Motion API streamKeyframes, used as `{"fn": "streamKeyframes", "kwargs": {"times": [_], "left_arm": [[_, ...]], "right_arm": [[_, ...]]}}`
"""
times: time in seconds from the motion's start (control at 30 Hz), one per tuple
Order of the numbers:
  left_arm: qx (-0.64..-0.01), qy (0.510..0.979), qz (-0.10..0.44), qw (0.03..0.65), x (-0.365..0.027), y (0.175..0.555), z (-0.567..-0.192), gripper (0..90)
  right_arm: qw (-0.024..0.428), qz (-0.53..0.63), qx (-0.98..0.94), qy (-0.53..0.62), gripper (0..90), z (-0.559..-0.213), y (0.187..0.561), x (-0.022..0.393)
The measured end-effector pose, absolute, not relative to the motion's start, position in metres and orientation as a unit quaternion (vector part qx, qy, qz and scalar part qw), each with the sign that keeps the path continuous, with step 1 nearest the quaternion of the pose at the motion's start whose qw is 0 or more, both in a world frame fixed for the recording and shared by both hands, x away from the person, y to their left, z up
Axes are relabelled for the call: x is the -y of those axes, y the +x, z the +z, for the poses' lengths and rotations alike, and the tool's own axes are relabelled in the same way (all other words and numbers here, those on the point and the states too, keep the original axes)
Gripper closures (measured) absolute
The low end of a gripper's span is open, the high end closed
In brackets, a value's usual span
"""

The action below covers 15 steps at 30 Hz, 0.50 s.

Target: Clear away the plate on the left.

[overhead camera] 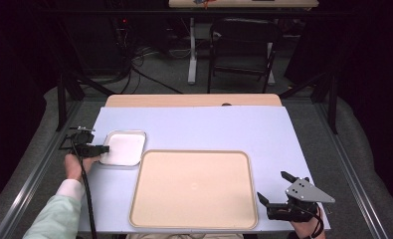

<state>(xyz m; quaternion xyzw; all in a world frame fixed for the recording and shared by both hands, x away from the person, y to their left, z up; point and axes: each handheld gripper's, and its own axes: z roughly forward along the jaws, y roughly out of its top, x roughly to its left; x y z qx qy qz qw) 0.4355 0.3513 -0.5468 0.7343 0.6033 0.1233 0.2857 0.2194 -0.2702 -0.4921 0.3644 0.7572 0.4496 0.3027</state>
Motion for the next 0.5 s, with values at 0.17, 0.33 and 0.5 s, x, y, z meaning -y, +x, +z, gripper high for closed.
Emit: {"fn": "streamKeyframes", "kwargs": {"times": [0.17, 0.33, 0.5], "left_arm": [[-0.614, 0.718, 0.112, 0.307, -0.358, 0.434, -0.549, 76.7], [-0.628, 0.696, 0.099, 0.333, -0.365, 0.432, -0.553, 83.5], [-0.626, 0.693, 0.105, 0.342, -0.365, 0.429, -0.554, 84.3]], "right_arm": [[0.302, 0.449, -0.758, 0.366, 4.2, -0.492, 0.22, 0.271], [0.303, 0.448, -0.757, 0.366, 4.6, -0.492, 0.22, 0.271], [0.301, 0.448, -0.758, 0.367, 4.7, -0.492, 0.22, 0.271]]}}
